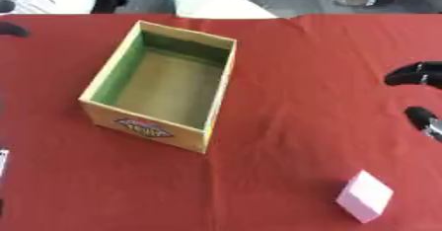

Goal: Pick up objects on the table and place them in the box.

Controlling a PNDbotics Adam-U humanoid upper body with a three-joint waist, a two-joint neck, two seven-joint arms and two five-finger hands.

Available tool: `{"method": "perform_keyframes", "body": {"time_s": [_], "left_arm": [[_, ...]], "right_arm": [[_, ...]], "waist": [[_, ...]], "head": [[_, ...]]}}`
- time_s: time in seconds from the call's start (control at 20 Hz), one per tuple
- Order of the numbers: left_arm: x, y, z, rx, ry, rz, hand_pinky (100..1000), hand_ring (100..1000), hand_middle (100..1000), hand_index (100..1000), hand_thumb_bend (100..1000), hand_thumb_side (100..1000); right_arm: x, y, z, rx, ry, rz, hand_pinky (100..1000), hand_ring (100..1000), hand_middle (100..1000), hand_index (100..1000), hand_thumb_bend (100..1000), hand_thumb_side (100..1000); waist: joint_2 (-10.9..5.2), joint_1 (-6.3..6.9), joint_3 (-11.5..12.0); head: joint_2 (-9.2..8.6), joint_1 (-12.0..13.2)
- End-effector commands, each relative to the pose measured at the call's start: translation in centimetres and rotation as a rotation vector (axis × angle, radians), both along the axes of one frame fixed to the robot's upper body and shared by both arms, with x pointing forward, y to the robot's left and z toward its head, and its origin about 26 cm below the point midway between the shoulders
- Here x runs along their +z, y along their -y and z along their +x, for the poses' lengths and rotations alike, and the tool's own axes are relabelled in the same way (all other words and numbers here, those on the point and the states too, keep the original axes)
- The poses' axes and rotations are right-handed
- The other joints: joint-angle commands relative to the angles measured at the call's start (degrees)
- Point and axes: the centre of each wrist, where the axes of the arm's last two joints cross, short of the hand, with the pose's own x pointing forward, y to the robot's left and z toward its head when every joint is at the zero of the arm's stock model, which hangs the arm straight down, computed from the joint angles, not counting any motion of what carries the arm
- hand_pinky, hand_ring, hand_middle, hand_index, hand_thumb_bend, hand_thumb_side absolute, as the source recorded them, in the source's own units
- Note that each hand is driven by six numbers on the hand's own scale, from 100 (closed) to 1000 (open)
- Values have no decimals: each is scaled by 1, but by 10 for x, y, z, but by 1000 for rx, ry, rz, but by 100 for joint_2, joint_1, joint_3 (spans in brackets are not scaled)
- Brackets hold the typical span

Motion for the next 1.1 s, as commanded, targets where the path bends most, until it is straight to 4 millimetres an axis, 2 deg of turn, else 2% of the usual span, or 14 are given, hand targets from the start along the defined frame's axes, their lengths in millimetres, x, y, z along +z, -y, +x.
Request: {"method": "perform_keyframes", "body": {"time_s": [0.05,0.5,0.85,1.0,1.1], "left_arm": [[10,-2,-2,2,29,35,538,691,594,768,100,757],[9,-2,-2,4,26,40,539,692,594,767,100,755],[8,-3,-2,4,18,45,539,692,595,767,100,755],[7,-3,-3,3,11,45,539,692,595,767,100,755],[7,-2,-3,1,7,47,539,692,595,767,100,755]], "right_arm": [[6,-1,-2,20,29,-37,891,884,855,927,100,1000],[-8,-3,-5,90,6,-56,887,866,832,925,100,997],[-17,-2,-8,126,-8,-92,886,861,828,891,166,888],[-21,-2,-10,135,-31,-109,886,859,825,898,184,854],[-25,-3,-11,144,-61,-116,887,864,824,910,220,799]], "waist": [[-55,-13,-15],[-87,-37,-22],[-149,-52,-21],[-181,-55,-24],[-199,-55,-27]], "head": [[-79,-35],[36,9],[170,101],[244,134],[277,136]]}}
